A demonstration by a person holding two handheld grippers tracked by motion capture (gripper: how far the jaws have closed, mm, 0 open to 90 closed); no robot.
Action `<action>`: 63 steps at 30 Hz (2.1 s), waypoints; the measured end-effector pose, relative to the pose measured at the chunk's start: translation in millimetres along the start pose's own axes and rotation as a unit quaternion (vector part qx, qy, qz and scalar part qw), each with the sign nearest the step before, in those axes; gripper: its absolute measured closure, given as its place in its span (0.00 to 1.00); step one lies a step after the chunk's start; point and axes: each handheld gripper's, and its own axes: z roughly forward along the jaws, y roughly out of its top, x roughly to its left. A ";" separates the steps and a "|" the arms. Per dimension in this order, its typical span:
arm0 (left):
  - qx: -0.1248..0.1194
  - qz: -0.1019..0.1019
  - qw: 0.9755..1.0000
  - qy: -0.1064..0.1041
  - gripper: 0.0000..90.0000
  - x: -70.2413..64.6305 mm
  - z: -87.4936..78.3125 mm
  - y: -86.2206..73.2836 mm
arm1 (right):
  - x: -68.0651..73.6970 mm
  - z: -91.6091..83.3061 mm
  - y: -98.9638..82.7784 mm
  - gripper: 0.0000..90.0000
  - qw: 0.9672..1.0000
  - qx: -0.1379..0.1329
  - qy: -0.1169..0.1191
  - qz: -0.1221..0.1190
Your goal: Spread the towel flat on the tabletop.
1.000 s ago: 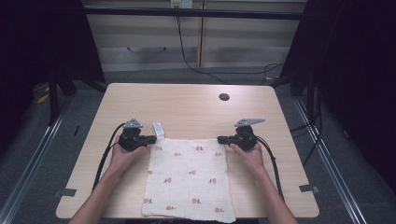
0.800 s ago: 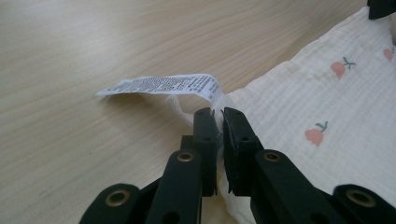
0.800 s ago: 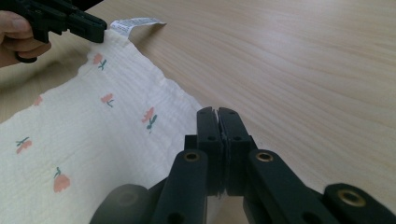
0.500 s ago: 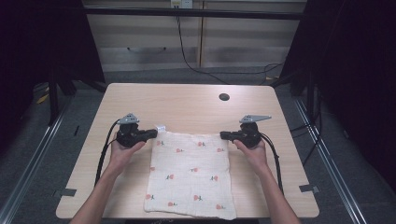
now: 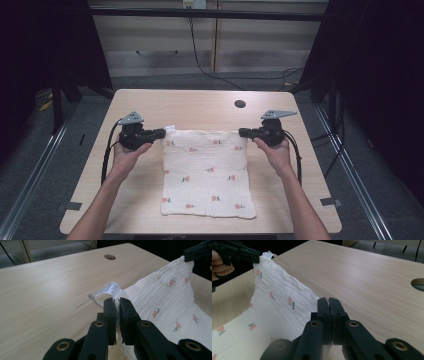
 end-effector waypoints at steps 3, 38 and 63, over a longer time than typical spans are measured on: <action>-0.014 -0.005 1.000 0.001 0.94 -1.7 -3.2 9.9 | -0.3 -2.8 9.0 0.98 1.000 -0.003 -0.004 -0.004; -0.016 0.034 0.999 -0.007 0.94 -23.3 -15.0 -5.0 | 16.1 -26.8 -11.8 0.99 1.000 -0.020 0.015 -0.019; 0.045 0.068 0.996 -0.024 0.94 -45.2 -20.8 -44.3 | 47.8 -37.0 -65.0 0.99 0.998 0.039 0.033 -0.027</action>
